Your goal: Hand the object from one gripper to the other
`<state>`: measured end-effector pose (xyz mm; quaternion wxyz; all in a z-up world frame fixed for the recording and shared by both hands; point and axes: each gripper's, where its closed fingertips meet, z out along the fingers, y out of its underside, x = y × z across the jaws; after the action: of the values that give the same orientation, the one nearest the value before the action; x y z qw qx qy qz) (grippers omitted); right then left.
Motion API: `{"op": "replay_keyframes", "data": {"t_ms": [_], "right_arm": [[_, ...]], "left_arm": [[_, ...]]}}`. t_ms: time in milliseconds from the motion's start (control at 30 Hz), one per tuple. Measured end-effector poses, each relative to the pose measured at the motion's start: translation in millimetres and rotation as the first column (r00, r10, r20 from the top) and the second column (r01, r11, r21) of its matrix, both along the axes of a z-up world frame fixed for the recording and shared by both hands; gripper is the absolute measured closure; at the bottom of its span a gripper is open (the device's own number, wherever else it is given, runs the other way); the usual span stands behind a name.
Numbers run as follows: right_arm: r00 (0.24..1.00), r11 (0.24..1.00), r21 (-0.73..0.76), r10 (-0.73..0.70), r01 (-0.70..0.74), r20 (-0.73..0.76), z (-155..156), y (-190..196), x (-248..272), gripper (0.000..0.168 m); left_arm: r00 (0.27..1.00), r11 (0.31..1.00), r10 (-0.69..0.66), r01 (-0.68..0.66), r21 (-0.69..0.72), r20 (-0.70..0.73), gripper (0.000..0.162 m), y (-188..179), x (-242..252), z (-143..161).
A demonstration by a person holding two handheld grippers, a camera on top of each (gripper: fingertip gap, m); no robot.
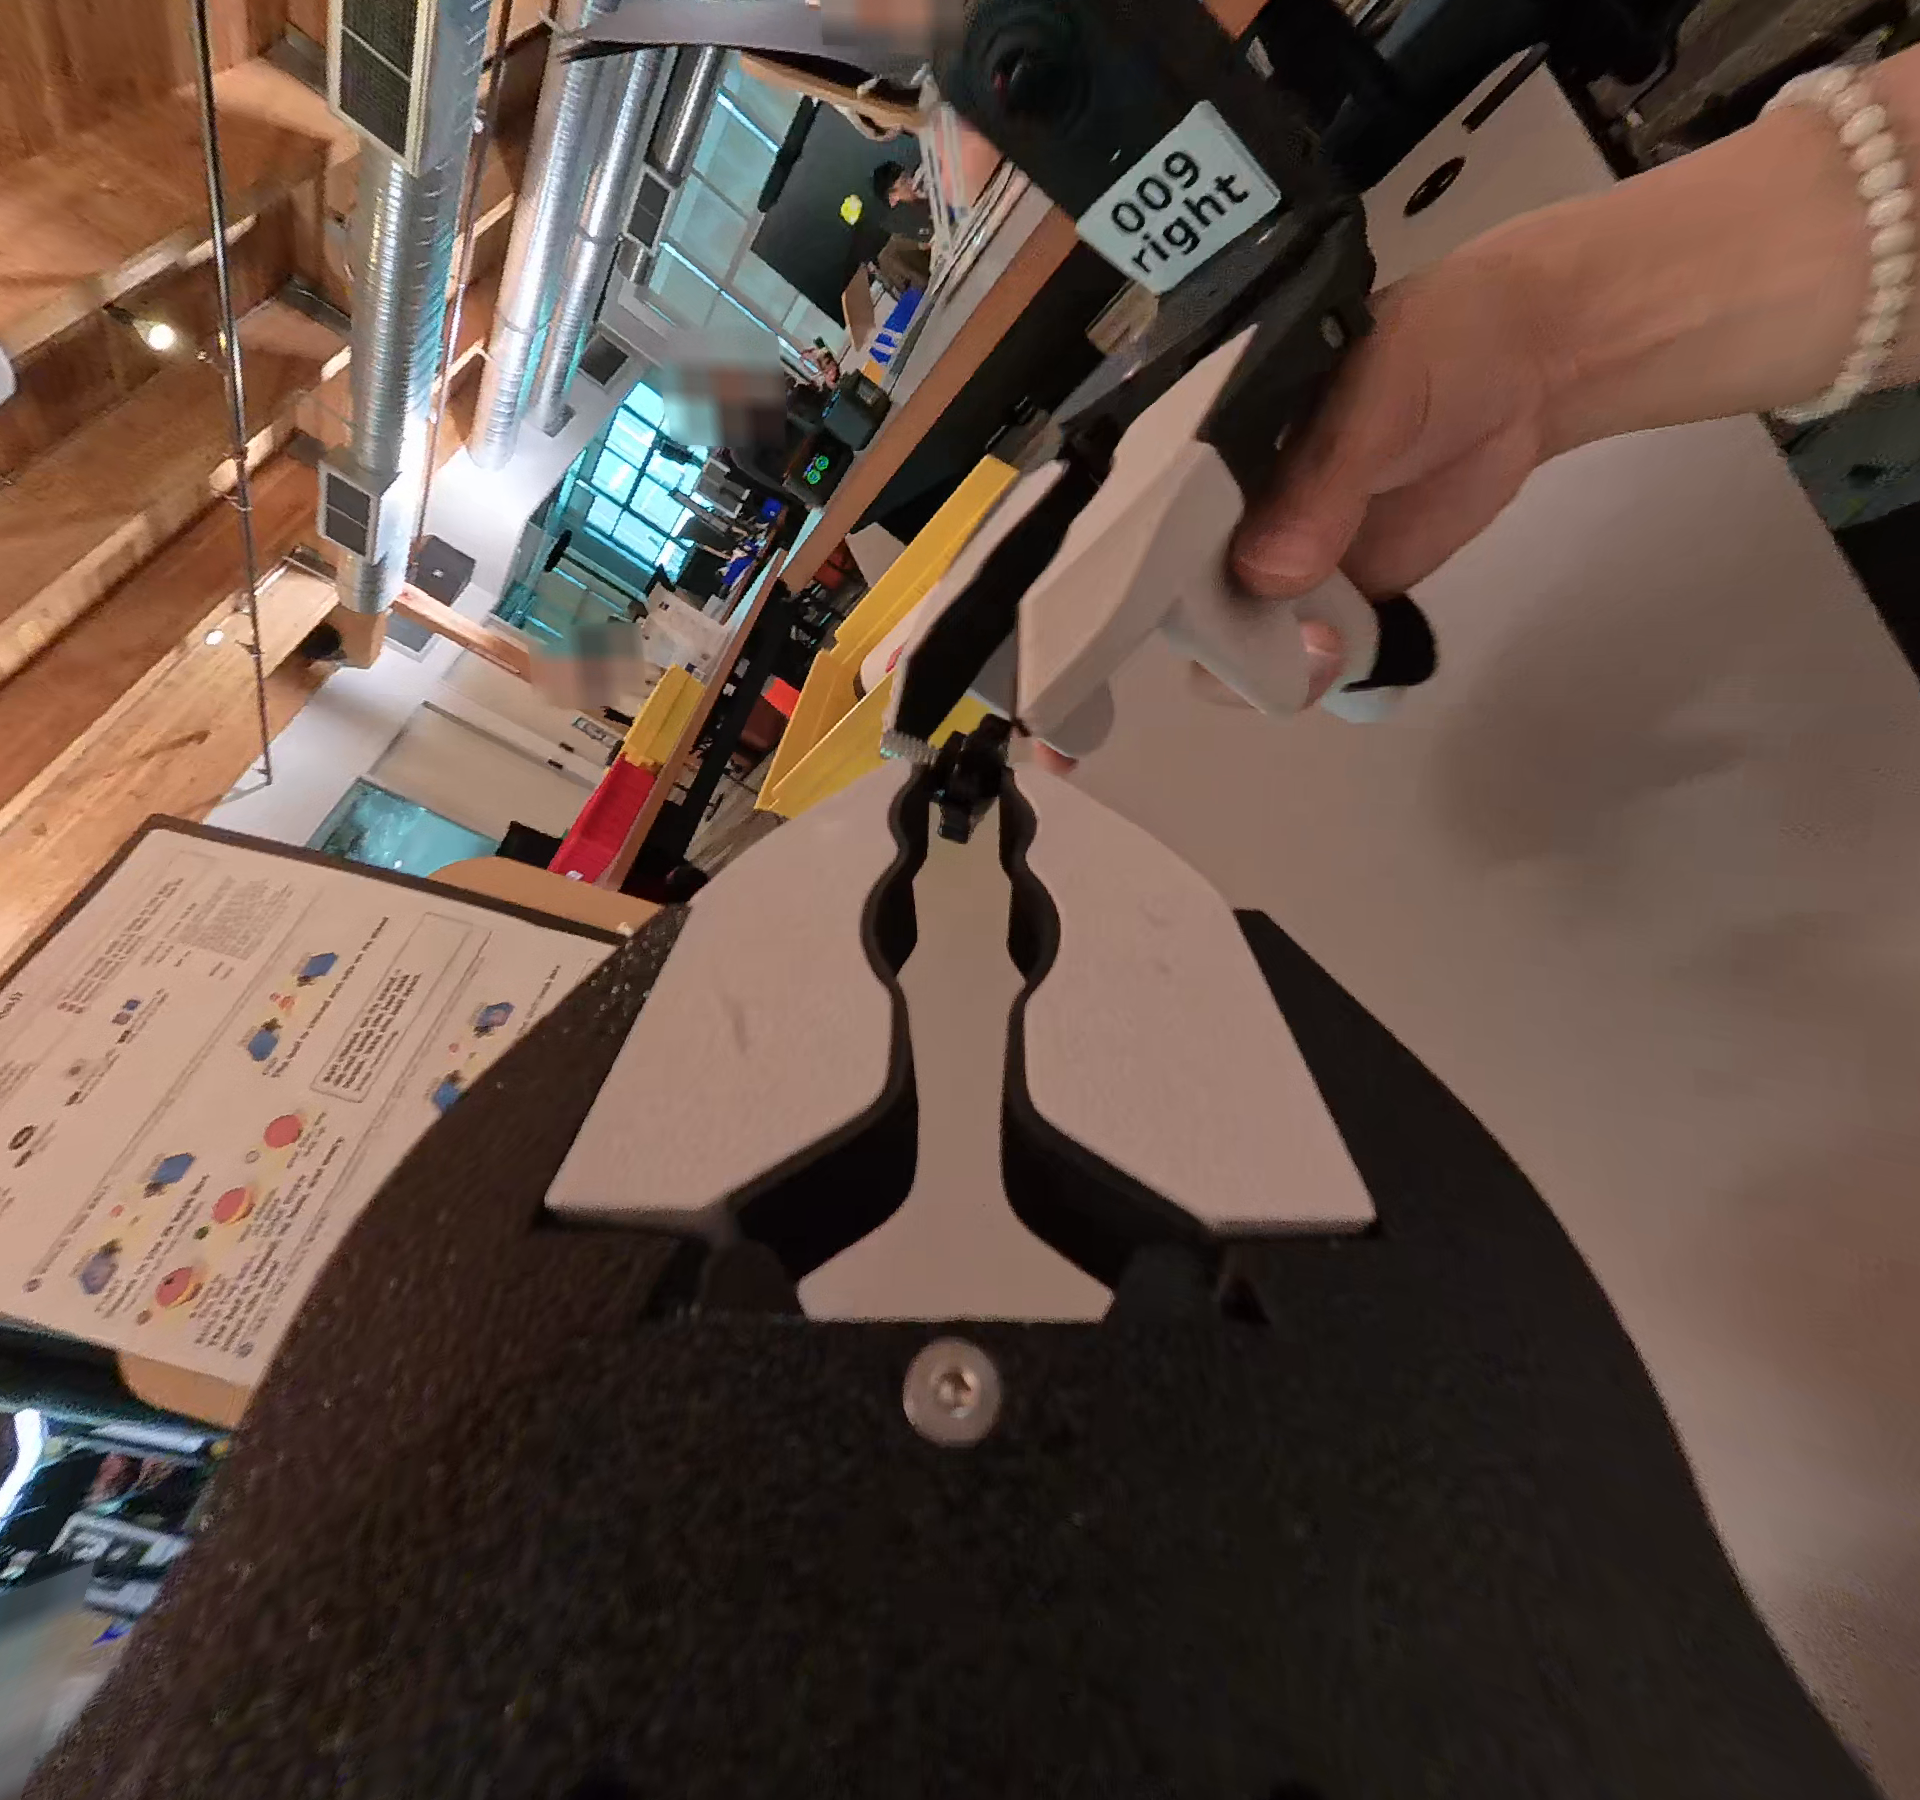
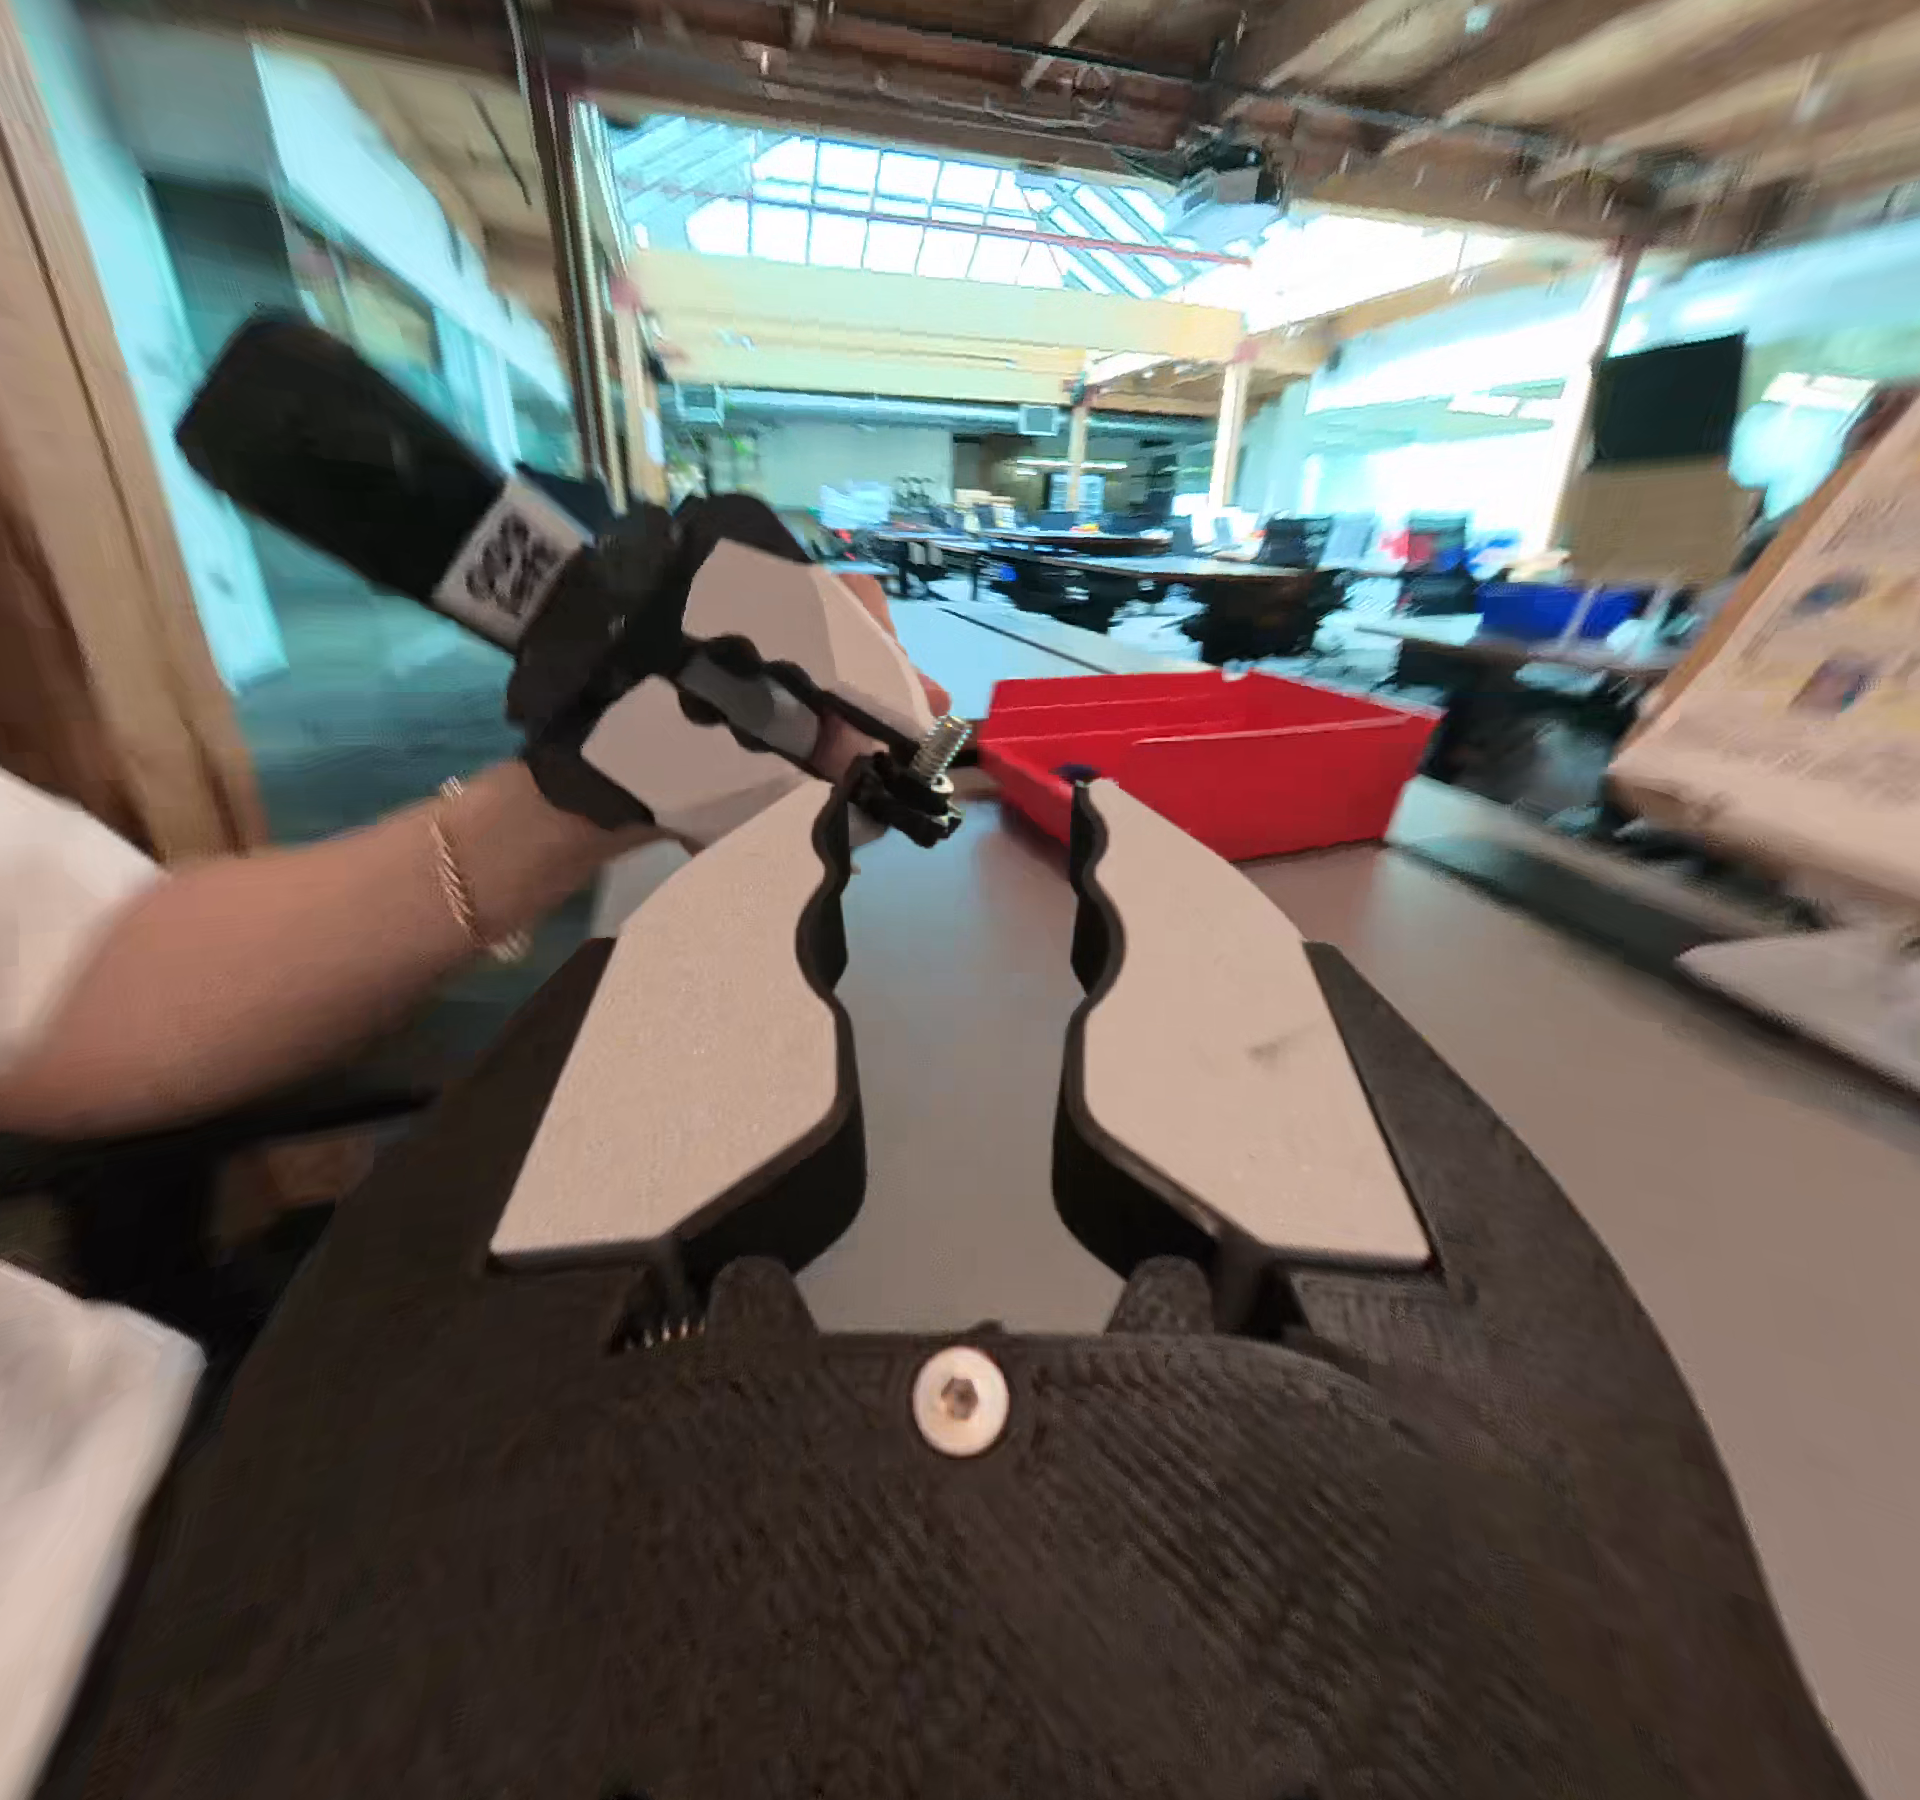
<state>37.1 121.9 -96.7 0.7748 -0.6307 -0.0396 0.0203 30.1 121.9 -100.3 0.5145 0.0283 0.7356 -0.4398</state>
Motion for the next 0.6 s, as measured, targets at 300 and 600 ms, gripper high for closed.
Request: {"op": "replay_keyframes", "data": {"t_ms": [300, 600], "right_arm": [[0.804, 0.991, -0.004, -0.106, 0.134, 0.584, 5, -4, -25, 0.128], [0.701, 0.988, -0.112, 0.005, 0.106, 0.713, 2, -2, -35, 0.137]], "left_arm": [[0.979, 0.98, -0.178, 0.168, -0.104, -0.097, 0.15, -8, -21, 3], [0.969, 0.975, -0.214, 0.204, -0.091, -0.126, 0.15, -8, -26, -1]]}}
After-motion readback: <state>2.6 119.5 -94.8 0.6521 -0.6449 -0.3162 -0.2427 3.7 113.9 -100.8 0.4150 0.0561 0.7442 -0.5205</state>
